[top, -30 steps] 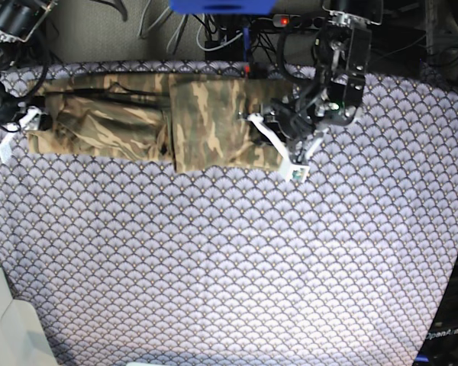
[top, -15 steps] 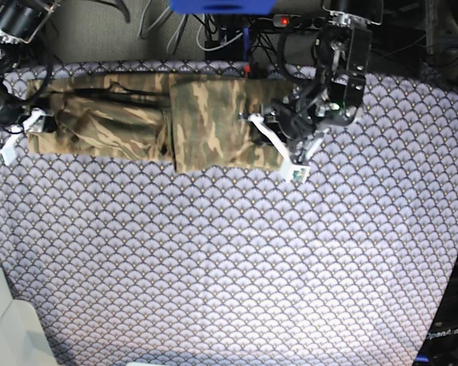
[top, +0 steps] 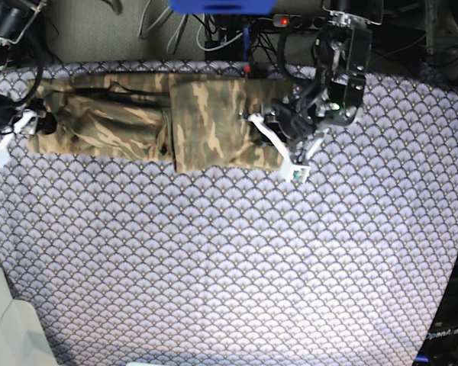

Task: Fold the T-shirt properly
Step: 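Hold the strip with the left gripper while the right gripper grips its end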

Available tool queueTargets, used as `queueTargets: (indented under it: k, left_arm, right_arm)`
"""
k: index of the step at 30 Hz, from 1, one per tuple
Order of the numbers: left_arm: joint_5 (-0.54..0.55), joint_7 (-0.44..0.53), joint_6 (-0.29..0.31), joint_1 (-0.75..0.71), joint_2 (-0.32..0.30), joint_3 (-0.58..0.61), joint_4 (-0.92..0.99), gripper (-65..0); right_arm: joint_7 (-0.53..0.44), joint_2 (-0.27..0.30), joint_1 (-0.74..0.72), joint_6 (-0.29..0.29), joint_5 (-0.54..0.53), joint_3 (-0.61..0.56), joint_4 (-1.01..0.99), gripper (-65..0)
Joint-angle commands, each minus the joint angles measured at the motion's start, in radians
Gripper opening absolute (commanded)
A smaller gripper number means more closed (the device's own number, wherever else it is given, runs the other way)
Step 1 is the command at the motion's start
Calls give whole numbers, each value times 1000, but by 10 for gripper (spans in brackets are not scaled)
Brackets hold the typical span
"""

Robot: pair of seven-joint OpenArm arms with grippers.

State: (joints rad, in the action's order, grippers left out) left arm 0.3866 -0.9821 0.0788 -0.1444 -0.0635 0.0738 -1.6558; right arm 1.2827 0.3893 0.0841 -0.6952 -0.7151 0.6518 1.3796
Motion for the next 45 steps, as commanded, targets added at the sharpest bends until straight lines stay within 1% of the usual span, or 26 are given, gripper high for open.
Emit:
queueTargets:
  k: [1,4,8,11,13,14,16,20,24,27,30,31,38,44,45]
  left_arm:
    - [5,7,3,7,3,-1,-16,-529]
    - [5,7,3,7,3,-1,-16,-529]
    - [5,9,3,7,3,-1,-16,-529]
    - [5,9,3,6,3,-1,-16,-529]
    - [5,9,3,4,3,-1,-16,-529]
    - [5,9,3,4,3,-1,-16,-529]
    - [5,9,3,2,3,-1,-16,-529]
    - [5,9,3,1,3,-1,-16,-529]
    - [5,9,3,1,1,-1,-16,-529]
    - [5,9,3,1,1,-1,-16,-529]
    - [5,9,3,1,1,-1,-16,-529]
    - [5,9,3,1,1,-1,-16,-529]
    - [5,9,3,-1,1,-1,-16,-529]
    - [5,9,3,-1,1,-1,-16,-529]
    - [5,9,3,-1,1,-1,-16,-529]
  right_arm:
    - [4,24,-7,-3,-16,6,16,-206]
    - [33,24,-7,-3,-18,6,19,-206]
    - [41,21,-5,-3,-18,6,19,-206]
    - [68,21,-8,-3,-24,-17,19,-204]
    - [71,24,-7,-3,-76,-31,19,-194]
    - [71,29,-5,-3,-120,-39,19,-190]
    - [73,53,-4,-3,-185,-60,13,-189]
    - [73,67,-4,-3,-232,-85,11,-189]
    - [76,72,-4,-3,-239,-80,11,-187]
    - [114,75,-4,-3,-239,-83,11,-187]
    - [114,76,-4,-3,-265,-83,13,-186]
    - [114,86,-4,-3,-272,-83,13,-186]
    - [111,89,10,-3,-269,-83,11,-186]
    - [76,92,30,-3,-268,-85,11,-186]
    - [76,101,30,-3,-268,-85,11,-186]
